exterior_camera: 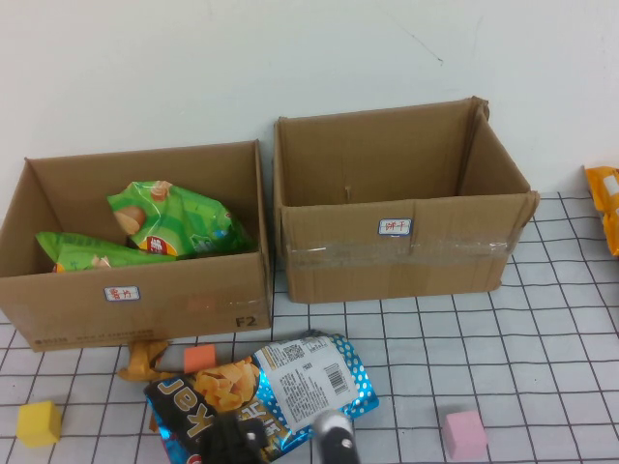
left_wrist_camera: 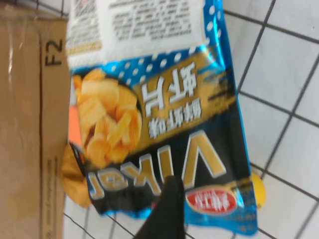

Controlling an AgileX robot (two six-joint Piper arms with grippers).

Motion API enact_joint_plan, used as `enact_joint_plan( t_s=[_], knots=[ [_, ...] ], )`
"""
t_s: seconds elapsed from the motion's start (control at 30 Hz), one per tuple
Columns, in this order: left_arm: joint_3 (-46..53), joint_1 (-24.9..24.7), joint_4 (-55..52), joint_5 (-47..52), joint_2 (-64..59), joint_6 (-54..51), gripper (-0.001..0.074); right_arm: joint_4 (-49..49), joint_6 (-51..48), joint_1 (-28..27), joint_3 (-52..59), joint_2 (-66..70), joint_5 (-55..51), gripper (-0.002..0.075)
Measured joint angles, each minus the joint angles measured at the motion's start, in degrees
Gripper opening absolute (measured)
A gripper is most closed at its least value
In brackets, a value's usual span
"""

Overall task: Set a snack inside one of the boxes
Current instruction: Pick up the potato chip

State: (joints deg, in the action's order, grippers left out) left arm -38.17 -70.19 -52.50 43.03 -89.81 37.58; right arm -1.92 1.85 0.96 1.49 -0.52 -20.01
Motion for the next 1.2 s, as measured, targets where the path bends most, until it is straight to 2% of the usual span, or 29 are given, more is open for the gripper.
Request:
enact_joint_plan(
  t_s=[0.13, 0.33, 0.83, 1.2],
  knots=[
    [-1.7, 0.0, -4.3, 0.6, -6.9, 0.3, 0.0684, 0.0, 0.0, 0.0, 0.0, 0.0, 0.0, -0.0001],
    [-3.3, 0.5, -10.4, 4.5, -15.1, 6.2, 0.0684, 0.0, 0.0, 0.0, 0.0, 0.0, 0.1, -0.0001],
    [-6.9, 0.8, -18.4, 2.5, -23.9, 14.5, 0.0685, 0.0, 0.0, 0.0, 0.0, 0.0, 0.1, -0.0001],
    [-7.1, 9.2, -27.2, 4.1, -26.4, 25.3, 0.0685, -0.1, 0.0, 0.0, 0.0, 0.0, 0.1, -0.0001]
  ],
)
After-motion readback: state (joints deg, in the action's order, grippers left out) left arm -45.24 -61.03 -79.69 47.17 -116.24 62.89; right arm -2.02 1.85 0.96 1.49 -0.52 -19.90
